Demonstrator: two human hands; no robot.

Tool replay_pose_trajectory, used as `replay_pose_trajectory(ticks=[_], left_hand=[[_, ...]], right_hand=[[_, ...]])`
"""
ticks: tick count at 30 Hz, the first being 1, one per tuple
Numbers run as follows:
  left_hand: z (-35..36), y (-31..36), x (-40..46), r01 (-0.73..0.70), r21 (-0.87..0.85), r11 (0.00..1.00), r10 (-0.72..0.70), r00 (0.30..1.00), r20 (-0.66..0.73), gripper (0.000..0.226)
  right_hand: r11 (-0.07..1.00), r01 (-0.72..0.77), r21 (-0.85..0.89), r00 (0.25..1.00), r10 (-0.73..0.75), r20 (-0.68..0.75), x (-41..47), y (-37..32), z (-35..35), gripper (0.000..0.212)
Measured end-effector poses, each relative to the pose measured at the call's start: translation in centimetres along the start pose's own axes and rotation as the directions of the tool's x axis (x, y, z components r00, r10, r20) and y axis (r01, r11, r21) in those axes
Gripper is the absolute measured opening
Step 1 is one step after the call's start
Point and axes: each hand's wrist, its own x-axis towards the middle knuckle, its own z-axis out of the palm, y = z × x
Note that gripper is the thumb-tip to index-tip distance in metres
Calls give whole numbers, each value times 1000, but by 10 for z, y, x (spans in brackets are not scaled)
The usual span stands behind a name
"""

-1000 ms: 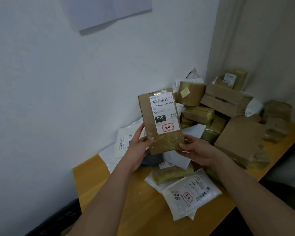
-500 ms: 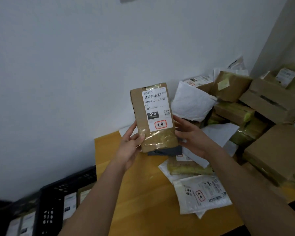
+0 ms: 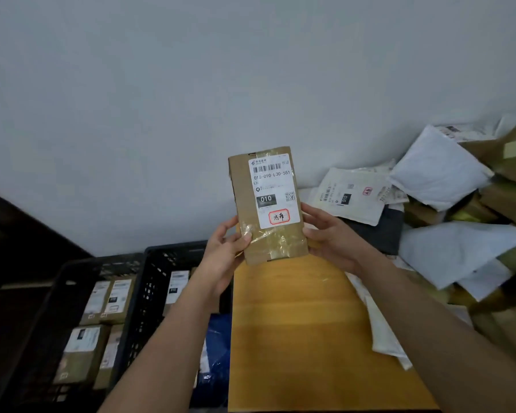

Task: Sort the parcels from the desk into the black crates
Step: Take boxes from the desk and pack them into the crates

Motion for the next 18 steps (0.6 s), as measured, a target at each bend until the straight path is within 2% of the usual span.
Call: replay_pose_trajectory(ticks=[4,7,13,18], left_hand=[[-63,-4,-27,-2,-40,999,1,999,-34,49],[-127,-9,-54,8,-8,1000,-9,995,-100,43],[-257,-9,-98,191,83,978,-171,964,-202,29],[-314,-13,-106,264,118,957,-235,948,-215,25]], right_hand=[[998,-41,-41,998,39,-45,-2,29,61,60],[994,-106,-40,993,103,-59,-3,67,121,55],[943,-300,-144,953,287,-100,-2,148,243,58],[905,-383,-186,924,372,-91,3,184,286,70]])
